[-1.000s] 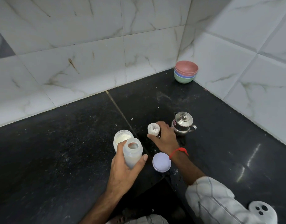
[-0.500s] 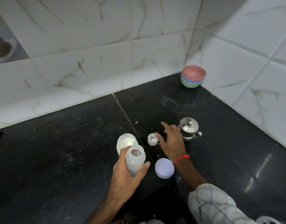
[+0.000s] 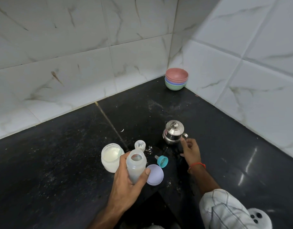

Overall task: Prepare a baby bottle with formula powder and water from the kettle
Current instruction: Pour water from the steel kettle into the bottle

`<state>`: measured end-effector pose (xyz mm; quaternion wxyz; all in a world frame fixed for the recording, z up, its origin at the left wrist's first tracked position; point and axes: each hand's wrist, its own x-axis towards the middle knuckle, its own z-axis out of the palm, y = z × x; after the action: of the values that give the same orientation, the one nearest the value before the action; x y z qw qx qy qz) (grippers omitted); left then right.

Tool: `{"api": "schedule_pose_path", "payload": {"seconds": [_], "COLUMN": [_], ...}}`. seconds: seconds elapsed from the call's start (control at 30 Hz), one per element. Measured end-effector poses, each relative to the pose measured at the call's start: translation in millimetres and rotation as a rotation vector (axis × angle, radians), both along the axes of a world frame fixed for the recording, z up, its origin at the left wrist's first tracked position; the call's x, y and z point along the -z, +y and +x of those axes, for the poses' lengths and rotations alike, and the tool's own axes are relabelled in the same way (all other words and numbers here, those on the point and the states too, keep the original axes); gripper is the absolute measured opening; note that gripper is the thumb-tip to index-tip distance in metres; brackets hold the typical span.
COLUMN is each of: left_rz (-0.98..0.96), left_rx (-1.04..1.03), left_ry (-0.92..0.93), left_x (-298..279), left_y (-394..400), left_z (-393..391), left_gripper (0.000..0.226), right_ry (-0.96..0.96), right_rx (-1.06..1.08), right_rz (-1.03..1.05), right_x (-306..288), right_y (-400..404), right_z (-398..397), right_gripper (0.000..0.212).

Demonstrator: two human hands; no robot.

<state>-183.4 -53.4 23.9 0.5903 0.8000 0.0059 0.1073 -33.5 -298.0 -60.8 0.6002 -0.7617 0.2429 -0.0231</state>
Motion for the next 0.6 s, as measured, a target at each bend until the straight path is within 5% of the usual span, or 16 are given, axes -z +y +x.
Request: {"api": "schedule_pose_path", "payload": {"seconds": [0.13, 0.23, 0.6], "left_rz": [0.013, 0.013, 0.002], "left_rx": [0.021, 0.022, -0.012], "left_ry": [-0.006, -0.003, -0.006], "left_x": [4.0, 6.1, 1.2], "left_y": [-3.0, -3.6, -3.8], "left_z": [2.6, 4.4, 11.2], "left_gripper": [0.052, 0.051, 0.051], "right_ry": [-0.125, -0.143, -0.223], "right_rx": [0.064, 0.023, 0.018], "right_rz": [0.042, -0.014, 0.246], "right_x": [-9.2, -7.7, -9.3], "right_y": [7.1, 4.7, 4.1], "right_z": [-0.7, 7.9, 7.9], "right_gripper": [0.033, 0.013, 0.018]}}
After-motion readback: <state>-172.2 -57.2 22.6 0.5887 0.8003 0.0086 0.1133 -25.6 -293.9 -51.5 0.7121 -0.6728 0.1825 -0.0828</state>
